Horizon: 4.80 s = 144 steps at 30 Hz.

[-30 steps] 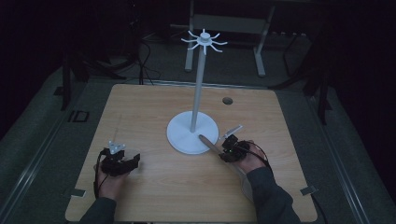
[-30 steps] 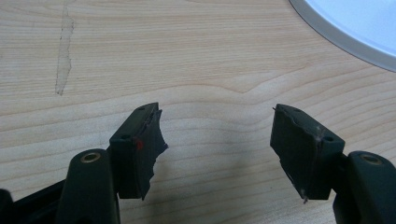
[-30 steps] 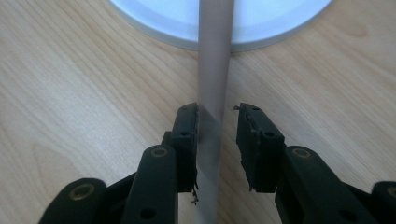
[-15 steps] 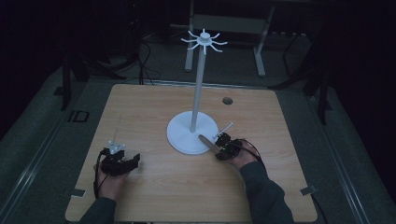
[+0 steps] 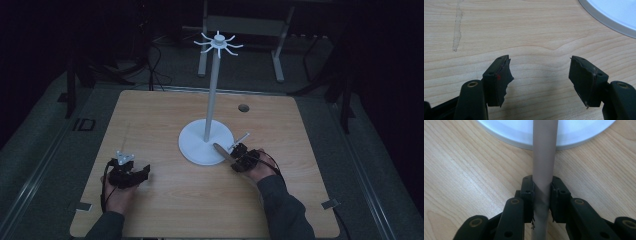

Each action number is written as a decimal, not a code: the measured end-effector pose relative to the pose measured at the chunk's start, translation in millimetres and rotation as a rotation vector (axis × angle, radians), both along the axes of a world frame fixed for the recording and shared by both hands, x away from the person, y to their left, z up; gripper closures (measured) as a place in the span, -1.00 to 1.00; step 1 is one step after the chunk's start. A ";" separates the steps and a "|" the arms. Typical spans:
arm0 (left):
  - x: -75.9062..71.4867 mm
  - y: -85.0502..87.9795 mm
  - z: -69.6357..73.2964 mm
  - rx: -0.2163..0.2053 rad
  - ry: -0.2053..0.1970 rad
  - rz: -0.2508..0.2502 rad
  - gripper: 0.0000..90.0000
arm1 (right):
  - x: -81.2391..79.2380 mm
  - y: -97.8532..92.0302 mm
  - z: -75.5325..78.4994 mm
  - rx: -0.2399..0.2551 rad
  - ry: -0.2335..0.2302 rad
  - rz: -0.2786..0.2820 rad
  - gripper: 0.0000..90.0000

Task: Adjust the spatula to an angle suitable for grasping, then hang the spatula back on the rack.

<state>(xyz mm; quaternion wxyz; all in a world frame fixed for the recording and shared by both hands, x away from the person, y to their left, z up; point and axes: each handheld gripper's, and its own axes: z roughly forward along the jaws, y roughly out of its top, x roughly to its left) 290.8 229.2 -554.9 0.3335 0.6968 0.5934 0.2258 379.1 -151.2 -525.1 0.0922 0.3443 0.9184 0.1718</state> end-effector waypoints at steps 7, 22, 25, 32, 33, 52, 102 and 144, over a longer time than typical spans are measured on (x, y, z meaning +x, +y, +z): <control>-0.1 -0.7 0.0 0.002 -0.001 -0.001 -0.24 | -4.7 -2.7 4.9 0.020 -0.027 0.001 0.67; -0.5 0.0 0.3 0.000 0.000 0.001 -0.24 | -16.9 -13.4 29.4 0.089 -0.125 -0.012 0.67; -0.1 -0.2 0.1 0.001 0.000 -0.002 -0.24 | -19.7 -16.4 34.7 0.111 -0.152 -0.020 0.67; -0.3 -0.2 0.1 -0.004 -0.002 0.004 -0.24 | -24.9 -24.8 48.7 0.163 -0.204 -0.043 0.67; -0.3 -0.3 0.1 -0.004 -0.003 0.004 -0.24 | -25.9 -25.9 50.7 0.169 -0.211 -0.043 0.67; -0.5 -0.1 0.3 -0.003 -0.002 0.007 -0.24 | -39.2 -51.1 84.5 0.317 -0.352 -0.073 0.67; -0.7 1.0 0.8 -0.002 0.000 0.005 -0.24 | -48.4 -50.5 122.8 0.525 -0.542 -0.068 0.67; -0.5 1.6 0.6 -0.007 -0.006 0.018 -0.24 | -36.6 -39.9 149.6 0.612 -0.573 -0.086 0.67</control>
